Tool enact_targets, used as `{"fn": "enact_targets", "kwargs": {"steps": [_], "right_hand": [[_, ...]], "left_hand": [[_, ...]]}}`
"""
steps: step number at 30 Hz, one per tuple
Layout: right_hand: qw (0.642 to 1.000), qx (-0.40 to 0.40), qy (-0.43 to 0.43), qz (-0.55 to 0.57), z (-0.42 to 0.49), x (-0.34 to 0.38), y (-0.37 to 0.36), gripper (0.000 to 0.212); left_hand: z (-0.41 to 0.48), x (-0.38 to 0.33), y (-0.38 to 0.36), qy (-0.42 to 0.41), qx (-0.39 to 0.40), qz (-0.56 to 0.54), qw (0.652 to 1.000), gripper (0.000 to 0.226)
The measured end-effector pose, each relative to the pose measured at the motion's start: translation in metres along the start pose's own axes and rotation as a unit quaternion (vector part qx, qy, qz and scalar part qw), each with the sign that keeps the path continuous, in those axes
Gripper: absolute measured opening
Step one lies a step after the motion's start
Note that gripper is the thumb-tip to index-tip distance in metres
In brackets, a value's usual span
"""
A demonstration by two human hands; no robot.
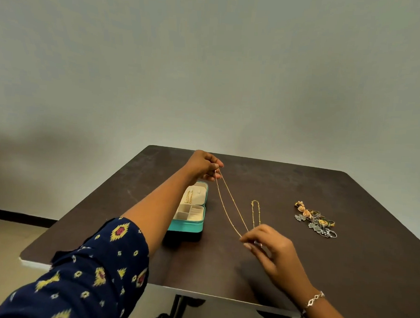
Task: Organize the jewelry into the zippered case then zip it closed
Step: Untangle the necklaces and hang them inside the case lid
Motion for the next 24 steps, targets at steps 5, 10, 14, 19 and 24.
{"fn": "enact_targets", "kwargs": {"steps": [5,10,14,19,24], "right_hand": [[0.954,-0.004,-0.179,0.239,0.011,-0.007,0.013,0.012],[0.872,0.021,-0.317,0.372,0.009,-0.016,0.017,0.012],[0.828,0.019,-0.374,0.418,0.008,-0.022,0.02,0.015],[0.816,0.009,-0.379,0.437,0.01,-0.024,0.027,0.021],[0.826,0.005,-0.361,0.432,0.013,-0.023,0.028,0.034]], "left_hand": [[-0.012,-0.012,-0.007,0.011,0.018,-0.01,1.0,0.019],[-0.02,-0.019,-0.014,0.023,0.022,-0.013,0.999,0.019],[-0.028,-0.021,-0.023,0.03,0.026,-0.025,0.999,0.014],[-0.041,-0.026,-0.038,0.029,0.017,-0.052,0.998,0.019],[-0.058,-0.031,-0.06,0.025,0.0,-0.073,0.997,0.016]]}}
Point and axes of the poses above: each hand's wrist, its own z-axis towards the middle knuckle, its own y-axis out of the back of the hand, x = y × z, the point moved 6 cm from there along z, towards the middle knuckle, and after that the axes turned 11 degrees about -y, right-handed, at the moved point
